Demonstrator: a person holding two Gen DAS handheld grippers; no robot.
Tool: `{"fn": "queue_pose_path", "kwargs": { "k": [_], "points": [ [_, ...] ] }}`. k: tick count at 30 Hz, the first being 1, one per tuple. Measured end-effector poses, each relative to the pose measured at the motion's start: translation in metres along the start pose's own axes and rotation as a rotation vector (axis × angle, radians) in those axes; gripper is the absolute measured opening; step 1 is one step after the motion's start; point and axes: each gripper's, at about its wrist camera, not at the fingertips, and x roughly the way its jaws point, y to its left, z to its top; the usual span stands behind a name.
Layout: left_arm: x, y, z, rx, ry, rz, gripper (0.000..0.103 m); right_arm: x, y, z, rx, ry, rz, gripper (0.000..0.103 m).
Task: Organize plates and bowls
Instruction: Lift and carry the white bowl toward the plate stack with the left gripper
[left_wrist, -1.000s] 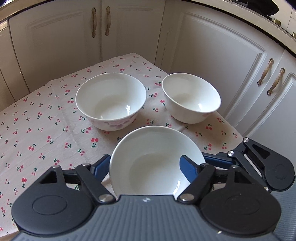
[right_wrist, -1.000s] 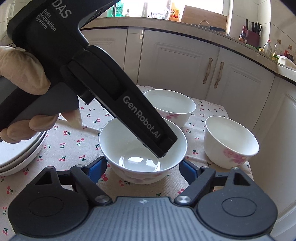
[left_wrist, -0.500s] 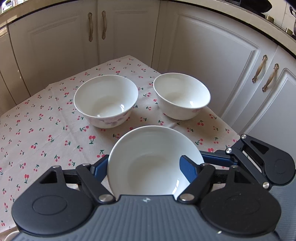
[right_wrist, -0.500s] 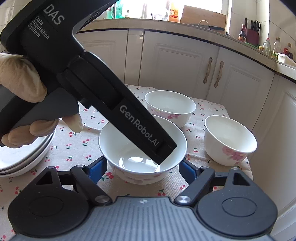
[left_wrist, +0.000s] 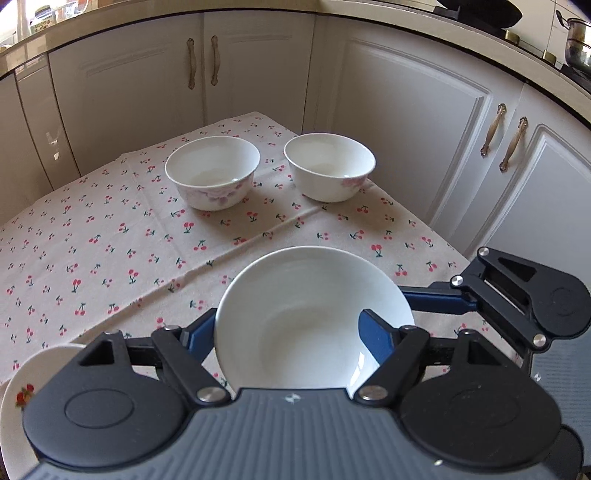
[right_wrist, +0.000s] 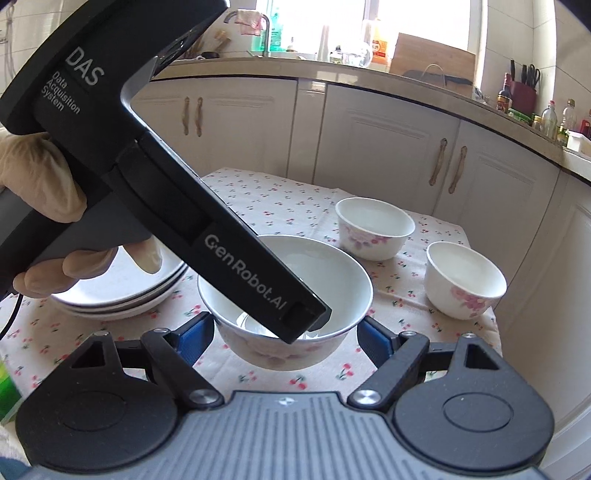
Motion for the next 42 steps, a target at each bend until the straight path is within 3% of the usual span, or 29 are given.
{"fn": "queue_pose_path", "kwargs": {
  "k": [12,42],
  "points": [
    [-0.007,-0.007,-0.047,-0.023,0.032,-0.020,0.080,-0.011,0.030,-0.025,-0.023,0.069,0.043,0.088],
    [-0.009,-0.001,-0.055,-0.033,-0.005,-0.077,0.080,-0.009,0.032,-0.031,-0.034,0.085,0.038,0.088]
  ]
}}
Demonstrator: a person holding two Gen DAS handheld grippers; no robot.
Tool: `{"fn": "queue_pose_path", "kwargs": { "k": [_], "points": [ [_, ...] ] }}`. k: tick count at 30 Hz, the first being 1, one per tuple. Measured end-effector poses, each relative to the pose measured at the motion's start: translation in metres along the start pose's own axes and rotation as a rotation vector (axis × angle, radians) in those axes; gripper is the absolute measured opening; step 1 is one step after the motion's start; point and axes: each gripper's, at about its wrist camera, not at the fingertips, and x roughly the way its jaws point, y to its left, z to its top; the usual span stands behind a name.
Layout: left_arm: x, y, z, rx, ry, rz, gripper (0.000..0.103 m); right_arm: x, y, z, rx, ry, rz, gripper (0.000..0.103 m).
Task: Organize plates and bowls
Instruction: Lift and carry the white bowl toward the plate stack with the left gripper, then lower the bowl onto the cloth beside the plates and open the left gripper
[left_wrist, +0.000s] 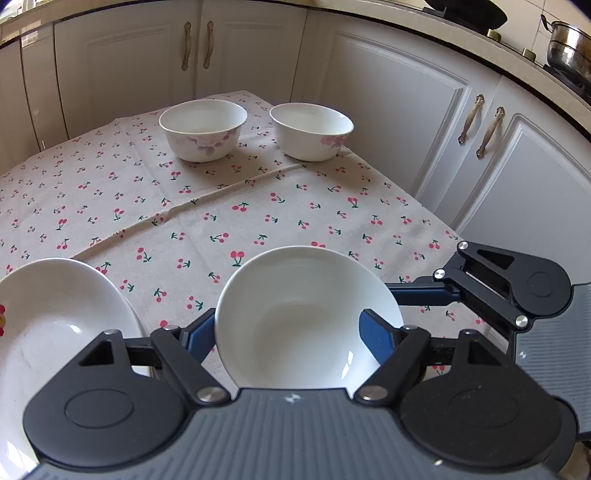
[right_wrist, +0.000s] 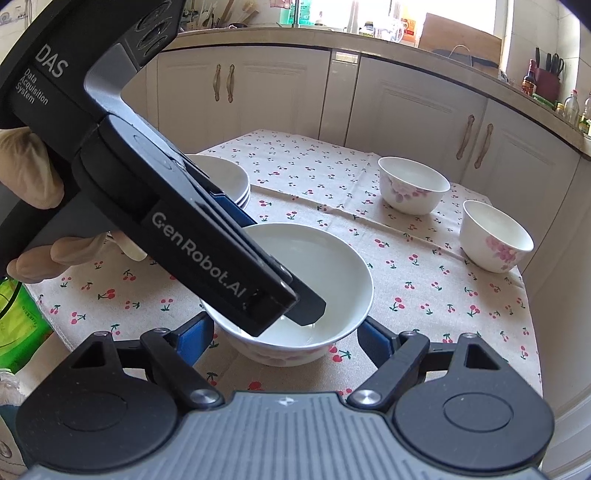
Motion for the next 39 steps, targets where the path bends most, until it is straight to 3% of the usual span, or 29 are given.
{"fn": "queue_pose_path", "kwargs": {
  "k": [22,24,25,32,39],
  "points": [
    [0.006,-0.002,0.004,-0.008,-0.018,-0.049,0.082,-0.001,-0.012,-0.003,0.029,0.014,-0.015,0.088],
    [0.005,0.000,0.004,-0.018,-0.016,-0.062,0.083,-0.002,-0.012,-0.003,0.029,0.004,-0.019,0.094],
    [0.003,0.001,0.003,-0.019,-0.016,-0.063,0.083,-0.004,-0.012,-0.003,0.028,-0.007,-0.022,0.102],
    [-0.040,0.015,0.008,0.008,-0.069,0.002,0.088,-0.023,-0.021,-0.001,0.042,-0.037,-0.036,0.103],
    [-0.068,0.034,0.045,0.024,-0.114,0.081,0.092,-0.039,-0.049,0.009,0.077,-0.083,-0.121,0.103]
  ]
}}
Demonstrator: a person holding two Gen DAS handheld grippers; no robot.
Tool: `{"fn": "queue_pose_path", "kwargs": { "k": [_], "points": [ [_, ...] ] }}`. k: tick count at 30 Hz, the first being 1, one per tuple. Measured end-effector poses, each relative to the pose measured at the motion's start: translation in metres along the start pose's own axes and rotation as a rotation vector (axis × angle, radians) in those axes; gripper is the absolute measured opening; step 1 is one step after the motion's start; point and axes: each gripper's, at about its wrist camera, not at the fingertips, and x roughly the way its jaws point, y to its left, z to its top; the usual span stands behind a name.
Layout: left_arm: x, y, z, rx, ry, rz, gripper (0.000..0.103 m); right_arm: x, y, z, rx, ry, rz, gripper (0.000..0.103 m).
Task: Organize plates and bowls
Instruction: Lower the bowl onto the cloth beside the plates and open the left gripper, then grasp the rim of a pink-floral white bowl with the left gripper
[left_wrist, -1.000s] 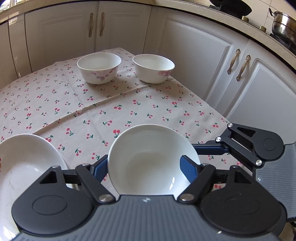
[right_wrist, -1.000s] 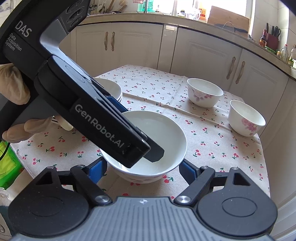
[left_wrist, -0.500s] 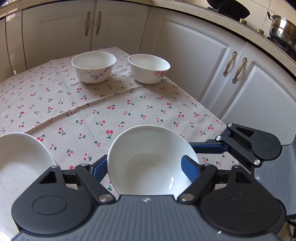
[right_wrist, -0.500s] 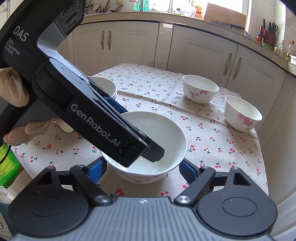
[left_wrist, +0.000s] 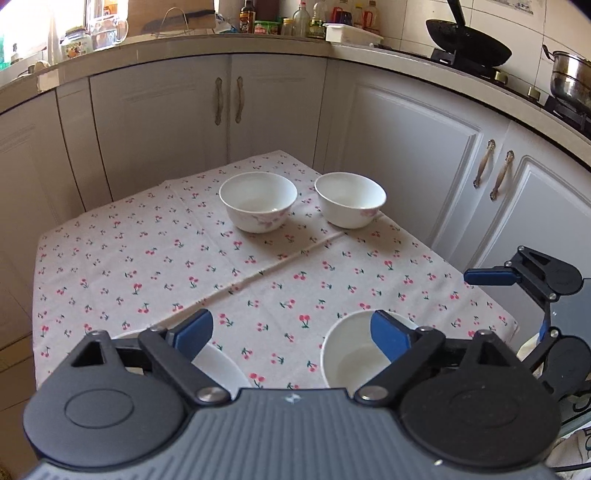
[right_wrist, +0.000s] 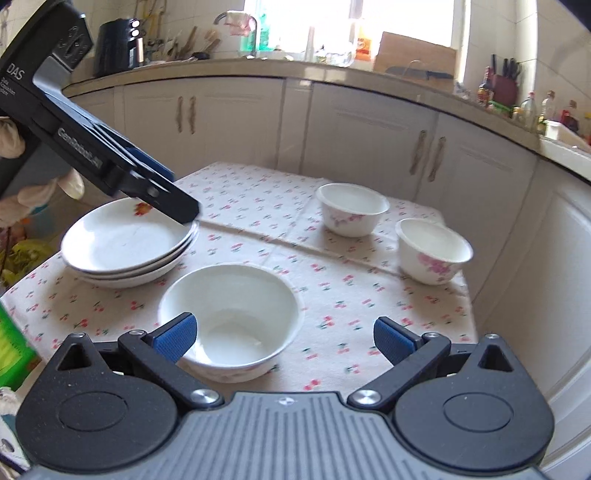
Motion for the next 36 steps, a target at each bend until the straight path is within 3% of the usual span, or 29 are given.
{"fn": "queue_pose_path", "kwargs": {
  "k": [13,26,36],
  "points": [
    [0.085,-0.023,0.078,0.101,0.103,-0.107,0.092,0.042,-0.070,0.017,0.116,0.014,-0.147,0.103],
    [0.187,-0.045,0.138,0.153,0.202,-0.184,0.092,0.104,-0.113,0.028,0.082,0.038,-0.204,0.103],
    [0.247,-0.055,0.162,0.179,0.244,-0.200,0.089,0.143,-0.125,0.027,0.065,0.070,-0.214,0.102]
  ]
}}
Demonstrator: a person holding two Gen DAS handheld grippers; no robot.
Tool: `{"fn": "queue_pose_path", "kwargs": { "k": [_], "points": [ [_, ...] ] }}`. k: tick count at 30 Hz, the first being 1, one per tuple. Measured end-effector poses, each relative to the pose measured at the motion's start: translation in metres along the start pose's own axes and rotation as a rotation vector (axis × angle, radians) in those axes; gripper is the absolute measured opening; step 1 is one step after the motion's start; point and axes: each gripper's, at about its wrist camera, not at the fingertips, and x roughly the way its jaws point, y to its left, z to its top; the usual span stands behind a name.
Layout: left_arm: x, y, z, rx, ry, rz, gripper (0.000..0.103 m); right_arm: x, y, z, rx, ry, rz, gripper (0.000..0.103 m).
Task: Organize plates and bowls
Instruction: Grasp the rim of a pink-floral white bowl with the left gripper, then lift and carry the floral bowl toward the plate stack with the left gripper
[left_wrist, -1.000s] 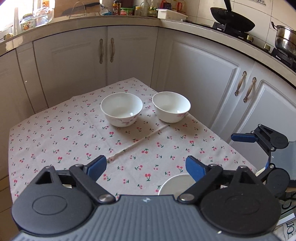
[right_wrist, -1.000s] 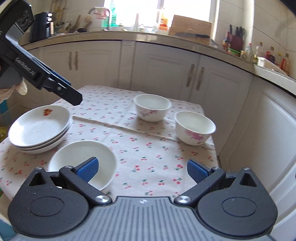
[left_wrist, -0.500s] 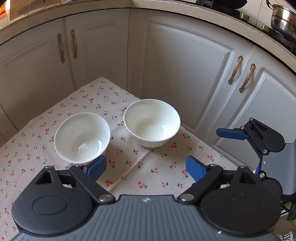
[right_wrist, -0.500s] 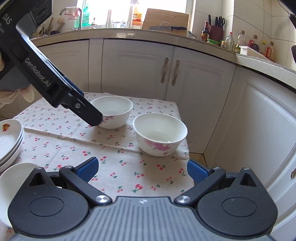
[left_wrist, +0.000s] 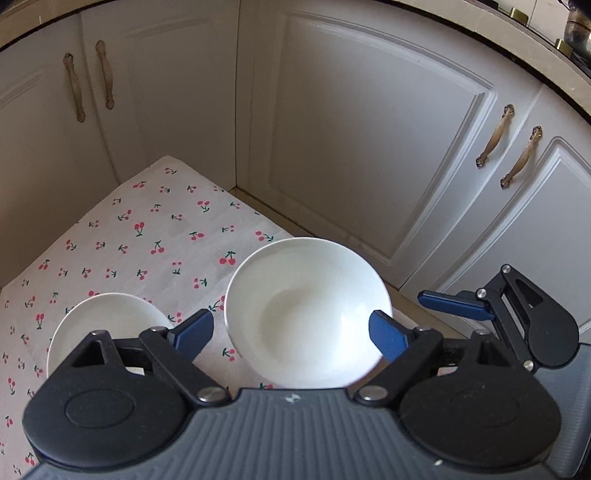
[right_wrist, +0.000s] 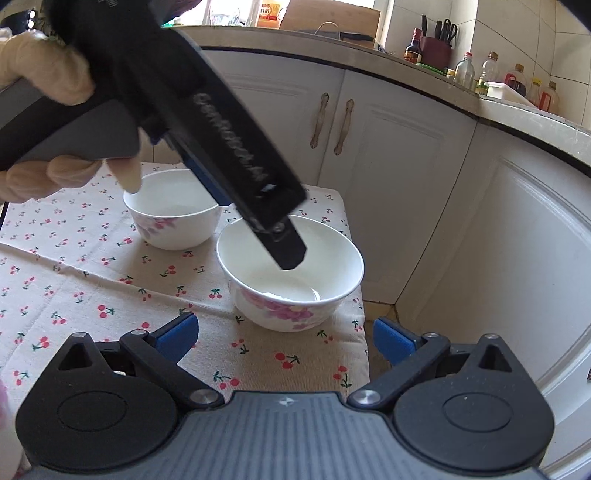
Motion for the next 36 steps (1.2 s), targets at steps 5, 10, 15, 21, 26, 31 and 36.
{"fn": "queue_pose_path", "kwargs": {
  "k": [5,10,15,21,26,31,36],
  "points": [
    [0.017,0.003,0.009,0.004,0.021,-0.008,0.088,0.010,-0.001,0.002,0.004,-0.004,-0.010,0.099],
    [0.028,0.007,0.014,0.006,0.039,-0.006,0.083,0.015,-0.007,0.005,0.020,-0.012,-0.007,0.096],
    [0.036,0.010,0.016,0.001,0.050,-0.013,0.078,0.020,-0.012,0.006,0.052,-0.010,0.012,0.089],
    [0.042,0.014,0.017,-0.004,0.067,-0.032,0.077,0.020,-0.013,0.006,0.049,-0.025,0.037,0.087],
    [0.045,0.014,0.019,-0.001,0.076,-0.054,0.075,0.019,-0.015,0.010,0.058,-0.039,0.061,0.086],
    [0.047,0.016,0.019,-0.002,0.084,-0.069,0.074,0.019,-0.015,0.010,0.057,-0.037,0.060,0.086],
    [0.047,0.018,0.021,-0.011,0.108,-0.087,0.074,0.019,-0.013,0.010,0.052,-0.029,0.055,0.086]
  ]
}}
